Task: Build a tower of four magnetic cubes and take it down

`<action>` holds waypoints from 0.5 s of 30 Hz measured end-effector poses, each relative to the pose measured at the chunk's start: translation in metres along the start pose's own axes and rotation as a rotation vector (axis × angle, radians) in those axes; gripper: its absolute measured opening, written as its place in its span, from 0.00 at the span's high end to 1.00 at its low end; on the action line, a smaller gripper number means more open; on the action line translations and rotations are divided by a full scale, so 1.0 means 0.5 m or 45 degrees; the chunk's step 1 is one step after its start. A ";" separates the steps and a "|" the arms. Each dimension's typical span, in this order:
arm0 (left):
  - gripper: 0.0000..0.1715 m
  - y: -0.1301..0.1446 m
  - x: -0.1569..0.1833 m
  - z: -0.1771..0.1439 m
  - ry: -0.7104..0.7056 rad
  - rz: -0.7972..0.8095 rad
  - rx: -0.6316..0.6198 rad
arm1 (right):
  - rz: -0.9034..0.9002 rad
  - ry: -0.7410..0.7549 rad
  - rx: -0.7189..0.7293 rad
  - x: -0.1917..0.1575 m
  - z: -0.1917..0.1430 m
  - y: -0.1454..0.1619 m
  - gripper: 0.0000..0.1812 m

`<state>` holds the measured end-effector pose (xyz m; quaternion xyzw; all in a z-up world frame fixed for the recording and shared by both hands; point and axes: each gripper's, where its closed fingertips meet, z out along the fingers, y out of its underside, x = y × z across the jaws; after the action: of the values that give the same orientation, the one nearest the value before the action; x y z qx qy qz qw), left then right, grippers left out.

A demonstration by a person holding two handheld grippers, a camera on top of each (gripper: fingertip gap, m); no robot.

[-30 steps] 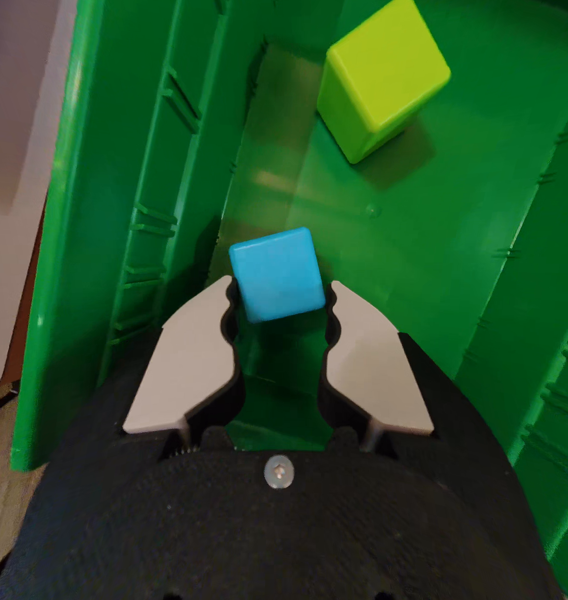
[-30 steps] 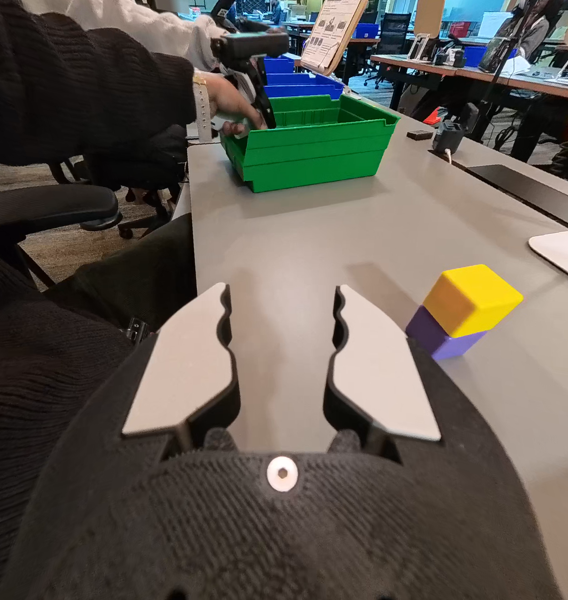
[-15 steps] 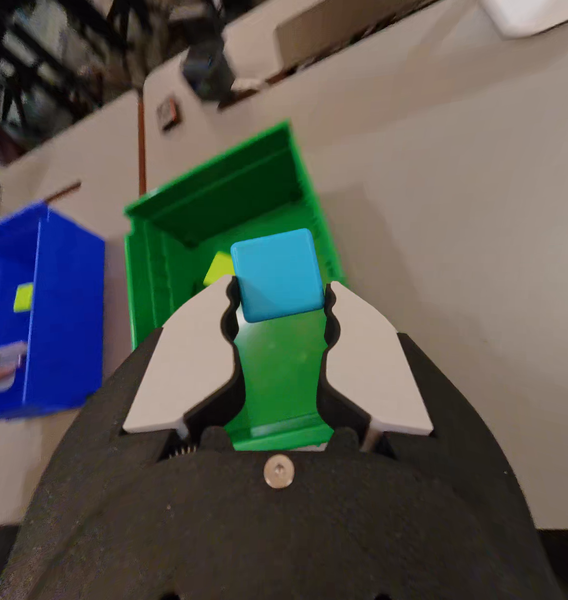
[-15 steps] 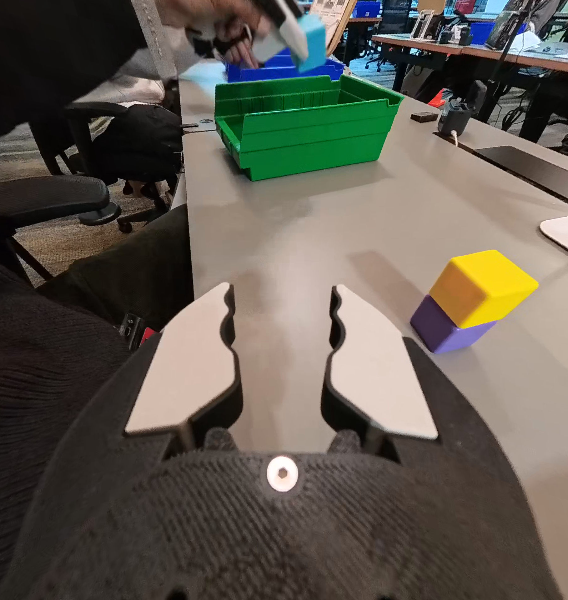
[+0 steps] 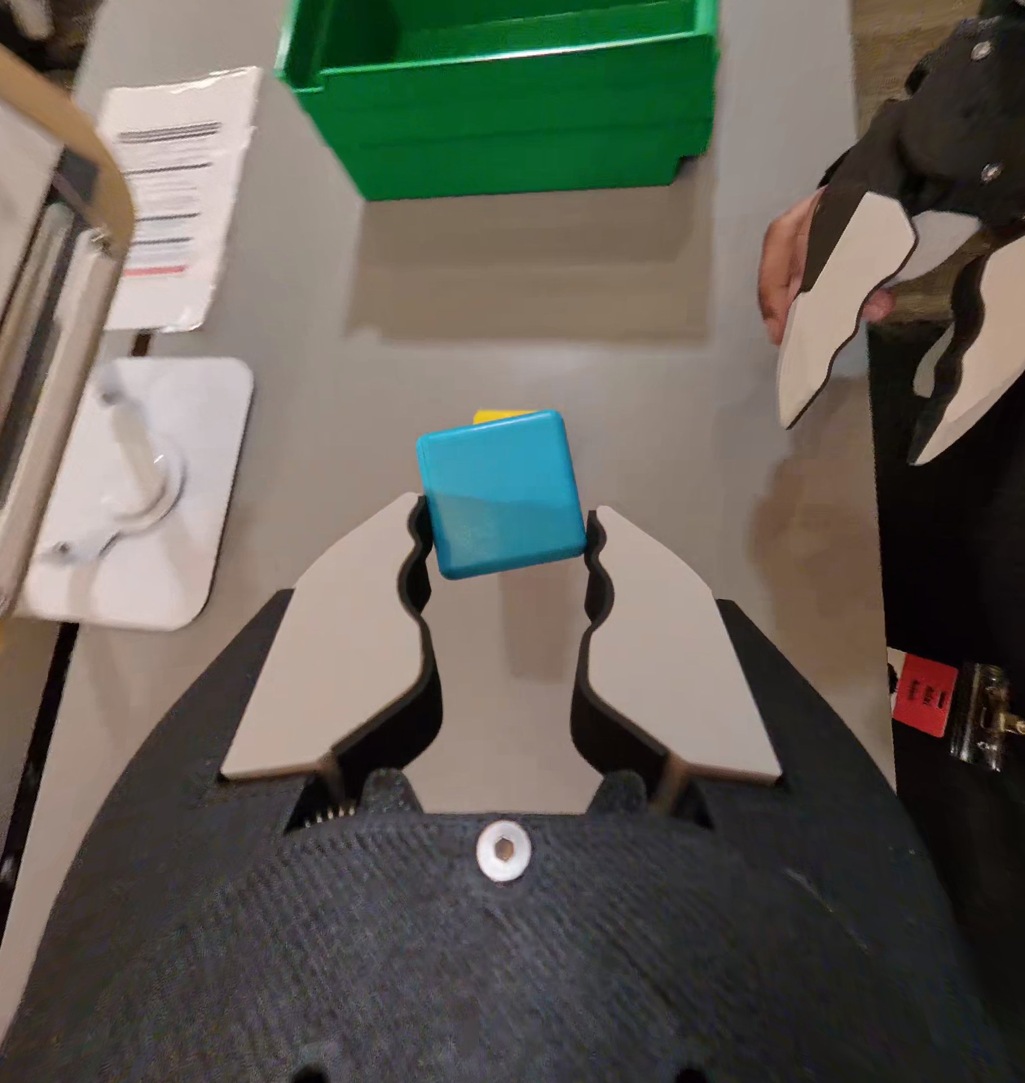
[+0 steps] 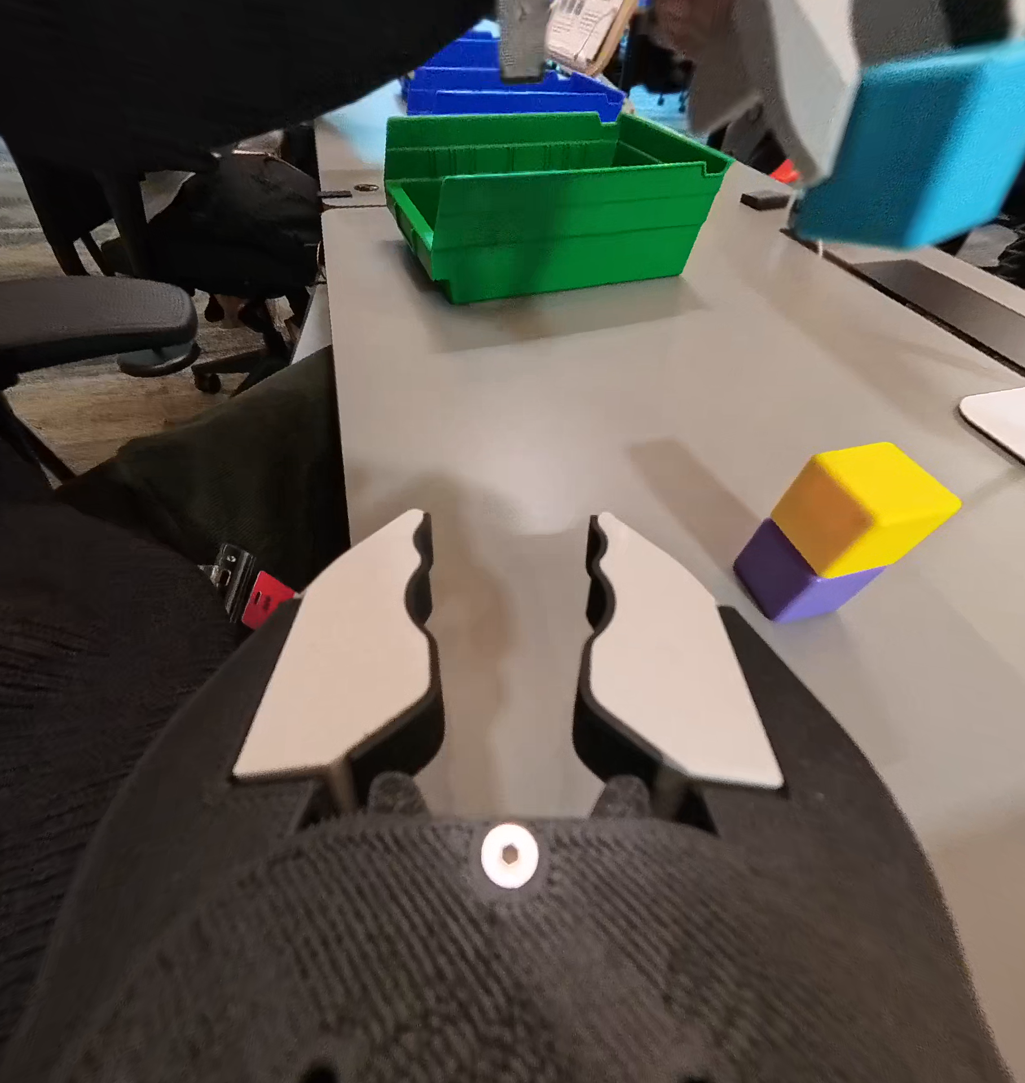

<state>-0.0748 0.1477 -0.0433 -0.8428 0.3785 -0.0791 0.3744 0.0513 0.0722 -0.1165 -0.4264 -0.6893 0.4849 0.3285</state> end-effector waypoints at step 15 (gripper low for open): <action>0.69 -0.022 -0.005 0.149 0.374 0.164 -0.225 | 0.019 0.071 -0.029 0.011 -0.033 0.022 0.72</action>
<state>-0.0390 0.1968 -0.0878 -0.8258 0.4879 -0.1436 0.2438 0.0666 0.0855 -0.1217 -0.4486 -0.6822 0.4673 0.3391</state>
